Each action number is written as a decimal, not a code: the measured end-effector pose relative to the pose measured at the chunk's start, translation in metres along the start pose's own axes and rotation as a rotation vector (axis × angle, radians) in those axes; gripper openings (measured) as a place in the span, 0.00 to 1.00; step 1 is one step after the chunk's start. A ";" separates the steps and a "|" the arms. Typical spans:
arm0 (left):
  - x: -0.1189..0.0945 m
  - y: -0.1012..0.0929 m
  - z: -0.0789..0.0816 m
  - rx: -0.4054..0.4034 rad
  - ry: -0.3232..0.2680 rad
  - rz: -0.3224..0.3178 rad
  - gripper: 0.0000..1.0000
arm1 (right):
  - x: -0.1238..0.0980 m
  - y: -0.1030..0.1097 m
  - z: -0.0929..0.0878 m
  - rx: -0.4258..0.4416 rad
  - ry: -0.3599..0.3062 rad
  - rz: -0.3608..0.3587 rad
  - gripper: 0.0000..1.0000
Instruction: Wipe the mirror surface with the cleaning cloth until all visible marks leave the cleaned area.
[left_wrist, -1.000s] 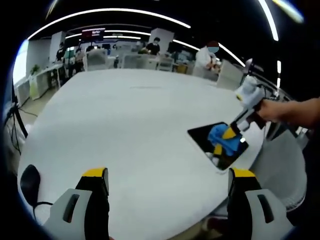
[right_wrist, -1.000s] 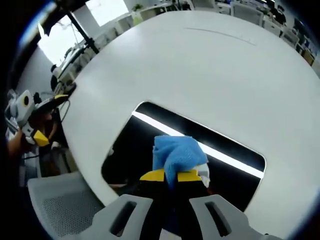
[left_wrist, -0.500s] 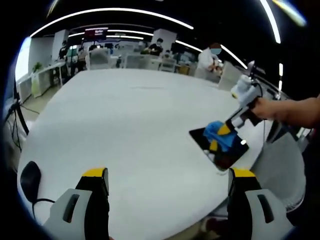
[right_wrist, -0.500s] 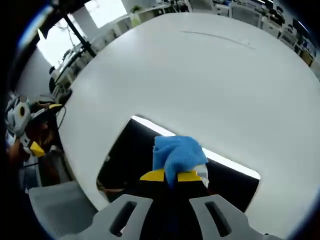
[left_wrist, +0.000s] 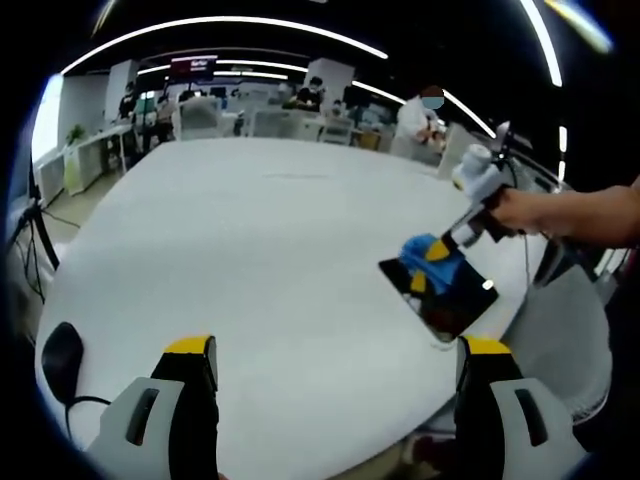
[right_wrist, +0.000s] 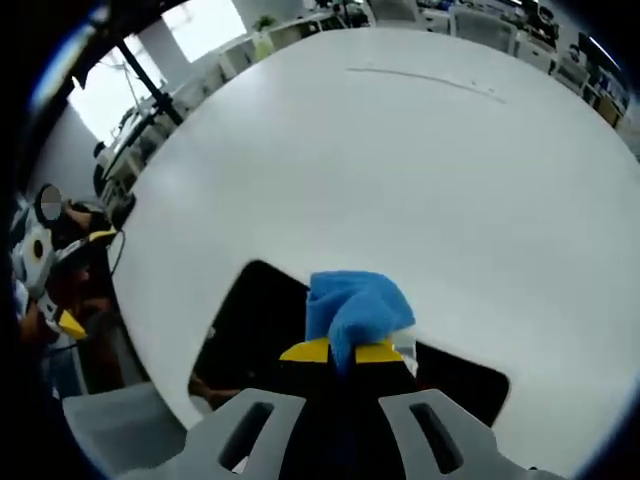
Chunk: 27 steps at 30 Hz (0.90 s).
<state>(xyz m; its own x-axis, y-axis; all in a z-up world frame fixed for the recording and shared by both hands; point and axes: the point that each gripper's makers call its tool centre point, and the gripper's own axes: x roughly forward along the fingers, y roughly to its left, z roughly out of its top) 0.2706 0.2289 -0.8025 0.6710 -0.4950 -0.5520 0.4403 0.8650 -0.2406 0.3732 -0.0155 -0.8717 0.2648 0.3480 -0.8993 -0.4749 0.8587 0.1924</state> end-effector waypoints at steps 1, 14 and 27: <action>0.000 0.000 0.000 0.000 -0.001 0.000 0.99 | 0.000 -0.001 0.002 0.007 -0.004 0.000 0.00; -0.003 0.001 -0.006 -0.003 0.007 0.012 0.99 | 0.001 -0.002 0.005 0.008 -0.006 0.010 0.00; -0.002 -0.001 -0.001 0.012 0.006 0.014 0.99 | 0.000 -0.005 0.002 -0.015 -0.010 0.009 0.00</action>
<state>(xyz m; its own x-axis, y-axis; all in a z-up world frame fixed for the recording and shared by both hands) 0.2681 0.2297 -0.8017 0.6740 -0.4822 -0.5597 0.4375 0.8710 -0.2234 0.3775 -0.0193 -0.8716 0.2685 0.3598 -0.8936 -0.4899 0.8497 0.1949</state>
